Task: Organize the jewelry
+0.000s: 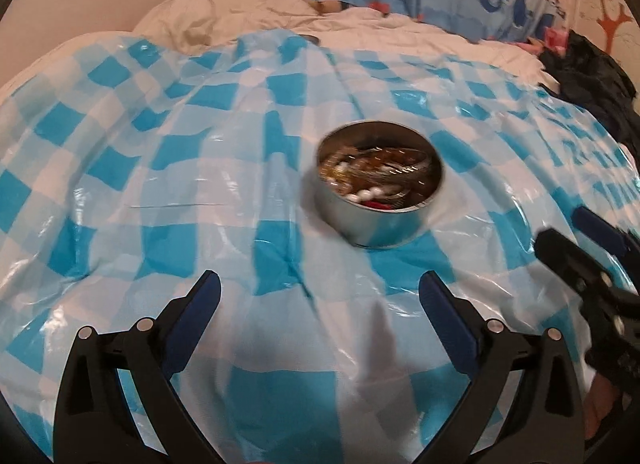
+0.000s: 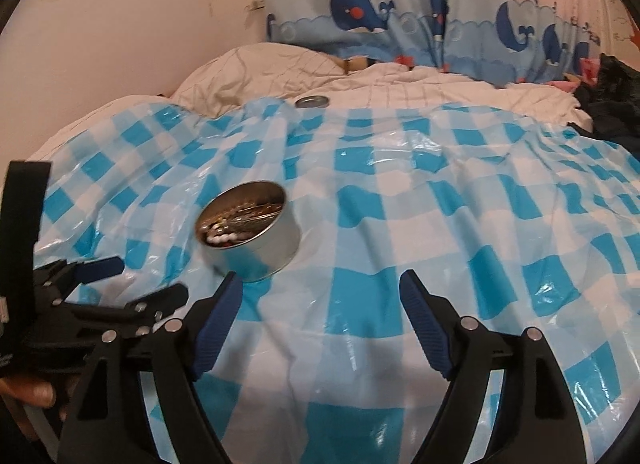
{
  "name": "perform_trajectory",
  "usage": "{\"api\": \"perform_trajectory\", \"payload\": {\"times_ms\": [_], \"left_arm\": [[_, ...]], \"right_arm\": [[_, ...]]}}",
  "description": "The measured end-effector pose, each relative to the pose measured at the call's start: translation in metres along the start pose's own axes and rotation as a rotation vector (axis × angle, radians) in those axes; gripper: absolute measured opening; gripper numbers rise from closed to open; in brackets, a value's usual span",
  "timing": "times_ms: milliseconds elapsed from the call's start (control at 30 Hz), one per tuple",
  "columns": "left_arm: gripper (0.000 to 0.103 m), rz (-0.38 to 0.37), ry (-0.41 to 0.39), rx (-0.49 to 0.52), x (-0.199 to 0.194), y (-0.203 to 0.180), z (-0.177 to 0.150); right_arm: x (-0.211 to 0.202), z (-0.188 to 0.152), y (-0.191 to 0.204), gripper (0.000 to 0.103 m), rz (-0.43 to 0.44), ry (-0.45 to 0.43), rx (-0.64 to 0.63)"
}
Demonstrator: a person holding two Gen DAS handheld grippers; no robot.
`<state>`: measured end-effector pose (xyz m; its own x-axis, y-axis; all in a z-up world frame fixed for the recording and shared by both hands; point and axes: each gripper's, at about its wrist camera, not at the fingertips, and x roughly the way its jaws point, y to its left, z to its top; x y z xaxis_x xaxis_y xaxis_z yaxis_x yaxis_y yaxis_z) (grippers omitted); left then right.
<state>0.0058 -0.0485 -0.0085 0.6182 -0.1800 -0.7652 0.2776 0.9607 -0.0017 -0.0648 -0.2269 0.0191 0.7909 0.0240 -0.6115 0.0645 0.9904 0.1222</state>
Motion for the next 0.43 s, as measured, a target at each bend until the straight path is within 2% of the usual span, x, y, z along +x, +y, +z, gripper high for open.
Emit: {"api": "perform_trajectory", "payload": {"times_ms": [100, 267, 433], "left_arm": [[0.095, 0.008, -0.001, 0.015, 0.001, -0.003, -0.002], [0.095, 0.043, 0.001, -0.022, 0.005, 0.009, 0.002], [0.095, 0.112, 0.004, -0.018, 0.013, 0.019, -0.002]], "right_arm": [[0.002, 0.000, -0.003, 0.084, -0.030, -0.003, 0.009], [0.010, -0.004, -0.008, 0.092, -0.098, 0.003, 0.009], [0.023, -0.012, -0.010, 0.093, -0.135, 0.041, 0.026]]}}
